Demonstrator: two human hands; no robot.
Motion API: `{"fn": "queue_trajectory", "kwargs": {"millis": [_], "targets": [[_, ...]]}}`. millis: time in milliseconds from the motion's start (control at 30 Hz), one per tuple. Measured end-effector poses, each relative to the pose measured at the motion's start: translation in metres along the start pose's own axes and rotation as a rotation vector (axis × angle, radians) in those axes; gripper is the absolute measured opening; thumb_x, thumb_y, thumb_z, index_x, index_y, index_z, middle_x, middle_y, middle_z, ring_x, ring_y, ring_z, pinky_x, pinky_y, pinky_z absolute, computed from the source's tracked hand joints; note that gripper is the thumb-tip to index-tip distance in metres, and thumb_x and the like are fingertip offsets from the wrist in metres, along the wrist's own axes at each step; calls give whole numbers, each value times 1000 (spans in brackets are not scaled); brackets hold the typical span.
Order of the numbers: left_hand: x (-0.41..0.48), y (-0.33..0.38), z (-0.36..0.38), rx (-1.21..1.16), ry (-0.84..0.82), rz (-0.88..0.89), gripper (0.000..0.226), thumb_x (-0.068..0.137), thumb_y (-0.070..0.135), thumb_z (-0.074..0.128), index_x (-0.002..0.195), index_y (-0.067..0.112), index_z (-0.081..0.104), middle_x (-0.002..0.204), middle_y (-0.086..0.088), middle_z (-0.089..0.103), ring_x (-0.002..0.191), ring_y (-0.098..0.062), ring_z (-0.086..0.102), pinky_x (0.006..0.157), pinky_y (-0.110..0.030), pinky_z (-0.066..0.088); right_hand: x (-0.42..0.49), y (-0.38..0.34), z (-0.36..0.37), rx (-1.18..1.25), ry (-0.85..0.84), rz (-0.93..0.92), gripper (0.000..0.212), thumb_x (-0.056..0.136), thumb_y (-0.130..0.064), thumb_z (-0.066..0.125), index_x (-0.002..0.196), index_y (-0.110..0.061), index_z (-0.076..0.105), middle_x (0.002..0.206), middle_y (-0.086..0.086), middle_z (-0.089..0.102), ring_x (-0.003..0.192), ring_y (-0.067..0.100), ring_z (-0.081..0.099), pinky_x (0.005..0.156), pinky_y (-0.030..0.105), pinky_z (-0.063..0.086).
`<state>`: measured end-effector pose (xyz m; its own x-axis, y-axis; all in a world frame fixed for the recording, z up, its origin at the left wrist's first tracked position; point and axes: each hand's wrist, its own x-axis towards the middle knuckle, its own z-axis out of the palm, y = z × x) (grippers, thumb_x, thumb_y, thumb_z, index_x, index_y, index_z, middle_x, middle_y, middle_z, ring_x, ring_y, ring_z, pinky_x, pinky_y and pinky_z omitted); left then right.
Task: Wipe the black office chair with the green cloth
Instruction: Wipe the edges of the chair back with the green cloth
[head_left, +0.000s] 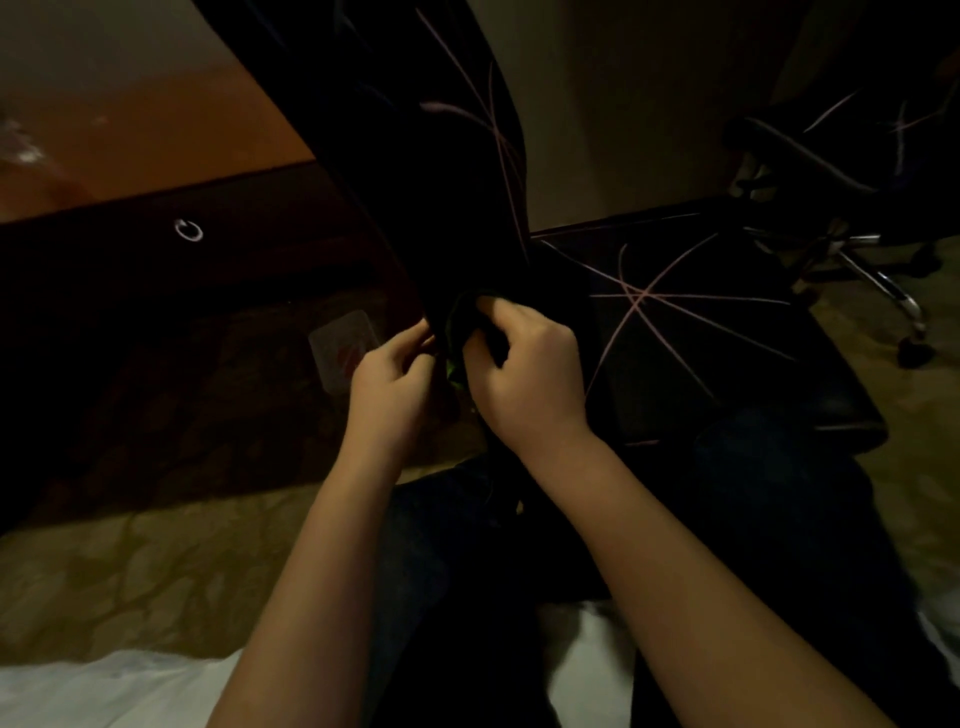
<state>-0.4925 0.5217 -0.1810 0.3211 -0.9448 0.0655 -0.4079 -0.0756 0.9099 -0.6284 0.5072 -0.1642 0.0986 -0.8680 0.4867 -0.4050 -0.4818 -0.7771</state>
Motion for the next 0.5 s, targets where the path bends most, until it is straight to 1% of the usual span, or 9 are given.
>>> {"fn": "queue_trajectory", "kwargs": {"millis": [67,133,200,233,300,367,433,467,500], "targets": [[-1,2,1,8,14,-4,41,97,8,48,133,24,57,98,23,64,58,11,54,57,-8,45,-3,3,2,20,20,-1,22,90,-11,60,109,-4,68,98,8,68,91,19,65,78,25,54],[-2,1,2,17,30,-13,41,97,8,47,134,23,58,100,20,66,51,6,51,49,-10,42,-9,6,7,5,47,-1,24,89,-10,58,109,-1,67,99,11,68,92,23,65,78,23,50],[-4,0,3,32,45,-19,42,97,7,46,134,23,58,89,19,68,41,1,44,40,-15,36,-13,12,12,-13,66,9,27,87,-10,57,110,0,67,99,13,68,92,25,65,77,21,47],[-4,0,2,35,50,-19,43,96,7,46,134,24,58,83,20,68,39,0,42,39,-16,34,-15,15,14,-24,68,15,27,86,-10,56,109,0,67,98,13,68,92,26,65,77,21,45],[-4,0,2,37,46,-21,43,96,7,47,134,24,59,78,19,68,47,-6,48,46,-22,38,-19,26,19,-42,49,38,27,85,-8,58,109,0,67,100,15,69,93,28,66,78,23,46],[-5,0,1,28,24,-36,43,97,8,47,136,24,57,82,14,69,62,-15,54,59,-33,43,-24,38,24,-60,10,66,27,85,-6,59,110,-1,67,103,16,69,96,30,65,81,27,48],[-5,-1,1,8,15,-55,44,98,7,46,138,22,55,86,12,68,71,-18,56,65,-38,46,-31,52,29,-89,-22,85,28,85,-5,60,112,-4,67,105,15,69,97,30,65,81,22,46],[-6,-1,1,3,16,-56,45,98,7,45,139,22,54,86,12,67,71,-19,56,63,-38,46,-34,59,31,-96,-38,98,28,86,-6,60,113,-5,67,106,14,69,97,28,65,80,18,43],[-6,-1,1,6,20,-50,46,98,6,45,139,23,54,84,9,68,64,-16,54,56,-34,44,-37,65,34,-100,-57,117,29,86,-6,59,114,-7,67,107,12,69,97,26,65,78,14,41]]}}
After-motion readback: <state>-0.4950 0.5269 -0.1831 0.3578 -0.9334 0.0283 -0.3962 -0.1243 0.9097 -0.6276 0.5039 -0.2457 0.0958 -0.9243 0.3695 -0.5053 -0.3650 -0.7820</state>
